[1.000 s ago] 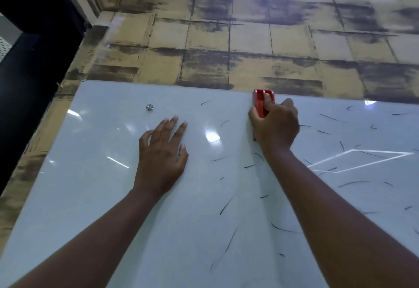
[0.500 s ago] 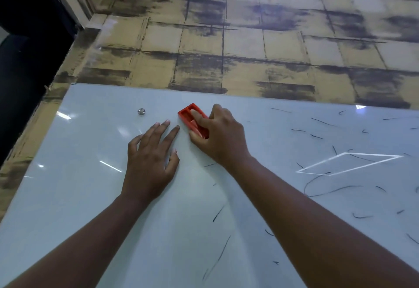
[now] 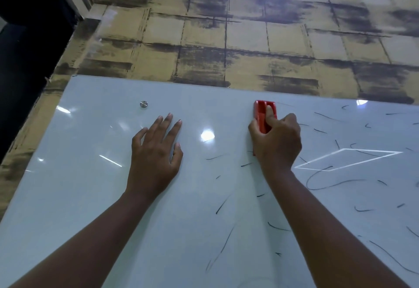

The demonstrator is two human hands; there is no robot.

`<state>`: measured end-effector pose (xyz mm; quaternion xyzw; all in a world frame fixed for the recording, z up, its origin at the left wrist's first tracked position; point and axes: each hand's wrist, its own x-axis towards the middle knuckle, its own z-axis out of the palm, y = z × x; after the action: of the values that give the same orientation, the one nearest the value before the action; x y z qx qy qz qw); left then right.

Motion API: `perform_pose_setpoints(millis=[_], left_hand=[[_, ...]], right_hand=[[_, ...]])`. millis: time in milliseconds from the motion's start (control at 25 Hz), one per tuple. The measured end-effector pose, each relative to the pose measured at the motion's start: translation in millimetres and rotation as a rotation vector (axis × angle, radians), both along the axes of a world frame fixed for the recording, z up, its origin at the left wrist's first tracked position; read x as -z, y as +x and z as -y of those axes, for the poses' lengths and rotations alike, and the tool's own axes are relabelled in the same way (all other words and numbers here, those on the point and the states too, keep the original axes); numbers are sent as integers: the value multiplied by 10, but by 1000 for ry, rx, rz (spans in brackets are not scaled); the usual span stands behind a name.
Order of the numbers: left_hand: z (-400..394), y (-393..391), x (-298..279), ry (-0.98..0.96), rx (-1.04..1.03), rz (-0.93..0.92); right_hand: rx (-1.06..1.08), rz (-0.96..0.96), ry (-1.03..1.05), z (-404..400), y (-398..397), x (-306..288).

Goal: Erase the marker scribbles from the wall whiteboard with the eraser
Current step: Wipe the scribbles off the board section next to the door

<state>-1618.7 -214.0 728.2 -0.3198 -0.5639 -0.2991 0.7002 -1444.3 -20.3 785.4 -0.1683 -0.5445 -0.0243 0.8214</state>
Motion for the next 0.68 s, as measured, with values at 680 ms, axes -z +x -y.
perform_pose_setpoints(millis=[680], left_hand=[[34, -10, 89, -15, 69, 11]], right_hand=[[102, 233, 292, -49, 135, 663]])
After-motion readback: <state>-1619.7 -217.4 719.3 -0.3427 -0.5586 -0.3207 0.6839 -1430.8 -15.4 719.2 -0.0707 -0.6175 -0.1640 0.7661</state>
